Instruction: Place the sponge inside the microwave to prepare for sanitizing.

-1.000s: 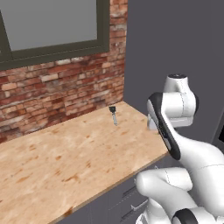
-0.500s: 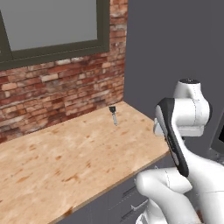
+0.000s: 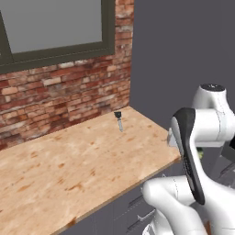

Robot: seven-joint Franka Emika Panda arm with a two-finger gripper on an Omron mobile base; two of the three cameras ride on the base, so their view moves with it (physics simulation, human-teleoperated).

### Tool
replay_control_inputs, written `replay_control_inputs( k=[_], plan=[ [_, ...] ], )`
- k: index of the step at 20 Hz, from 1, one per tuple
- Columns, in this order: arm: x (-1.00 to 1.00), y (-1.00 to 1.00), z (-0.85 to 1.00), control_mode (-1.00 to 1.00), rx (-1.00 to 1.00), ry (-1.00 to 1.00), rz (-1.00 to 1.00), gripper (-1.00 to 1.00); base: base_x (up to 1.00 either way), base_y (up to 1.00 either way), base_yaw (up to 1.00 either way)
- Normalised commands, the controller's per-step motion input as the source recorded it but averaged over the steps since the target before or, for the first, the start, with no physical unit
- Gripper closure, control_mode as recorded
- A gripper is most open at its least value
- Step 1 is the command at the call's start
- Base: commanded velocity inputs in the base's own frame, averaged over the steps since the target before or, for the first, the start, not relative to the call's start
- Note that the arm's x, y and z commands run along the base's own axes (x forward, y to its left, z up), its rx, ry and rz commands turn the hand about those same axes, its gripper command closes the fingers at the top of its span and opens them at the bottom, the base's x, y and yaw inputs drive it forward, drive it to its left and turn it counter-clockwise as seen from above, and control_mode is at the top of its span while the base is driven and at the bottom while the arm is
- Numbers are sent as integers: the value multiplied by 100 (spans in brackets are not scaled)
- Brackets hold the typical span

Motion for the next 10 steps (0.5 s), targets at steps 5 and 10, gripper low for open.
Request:
replay_control_inputs(
  k=[5,10],
  plan=[
    [-8,6,53,-100,0,1,0,100,0,0,0],
    [-47,10,15,-100,0,1,0,100,0,0,0]
  ],
)
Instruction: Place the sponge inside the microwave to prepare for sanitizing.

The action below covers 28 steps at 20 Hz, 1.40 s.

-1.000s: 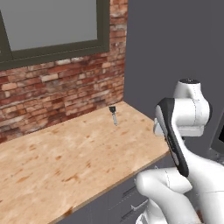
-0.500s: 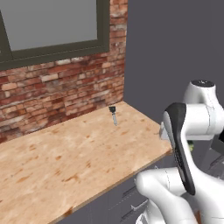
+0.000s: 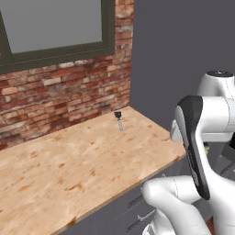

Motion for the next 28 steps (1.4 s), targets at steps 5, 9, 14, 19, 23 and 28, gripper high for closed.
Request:
replay_control_inputs(
  k=[5,9,14,19,23,28],
  plan=[
    [-35,0,-4,-100,0,0,0,100,0,0,0],
    [-2,0,1,-100,0,0,0,100,0,0,0],
    [0,0,0,-100,0,0,0,100,0,0,0],
    [-2,0,0,100,0,0,0,100,-26,-4,-2],
    [0,0,0,100,0,0,0,100,-52,-1,-5],
    [0,0,0,100,0,0,0,100,-52,0,-4]
  ],
)
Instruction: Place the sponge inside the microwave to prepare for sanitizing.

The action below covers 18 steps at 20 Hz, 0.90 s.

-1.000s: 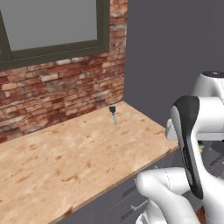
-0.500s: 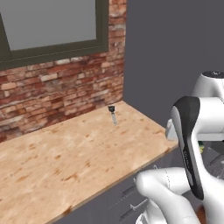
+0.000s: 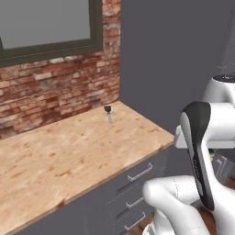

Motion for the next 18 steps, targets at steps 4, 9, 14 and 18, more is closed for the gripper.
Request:
replay_control_inputs(
  k=[4,9,14,18],
  plan=[
    [0,0,0,100,0,0,0,100,-73,0,-4],
    [0,0,0,100,0,0,0,100,-76,6,-11],
    [0,0,0,100,0,0,0,100,-27,43,-23],
    [0,0,0,100,0,0,0,100,0,33,-44]
  ],
)
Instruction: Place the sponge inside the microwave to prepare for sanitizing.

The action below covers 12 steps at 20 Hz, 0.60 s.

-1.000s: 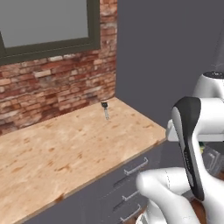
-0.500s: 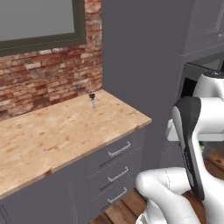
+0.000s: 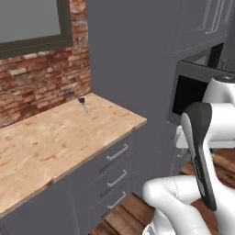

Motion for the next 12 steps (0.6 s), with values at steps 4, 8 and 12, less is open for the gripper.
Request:
replay_control_inputs(
  k=[4,8,12],
  plan=[
    [0,0,0,100,0,0,0,100,0,-2,-49],
    [0,0,0,100,0,0,0,100,0,0,-56],
    [0,0,0,100,0,0,0,100,-20,0,-55]
  ],
)
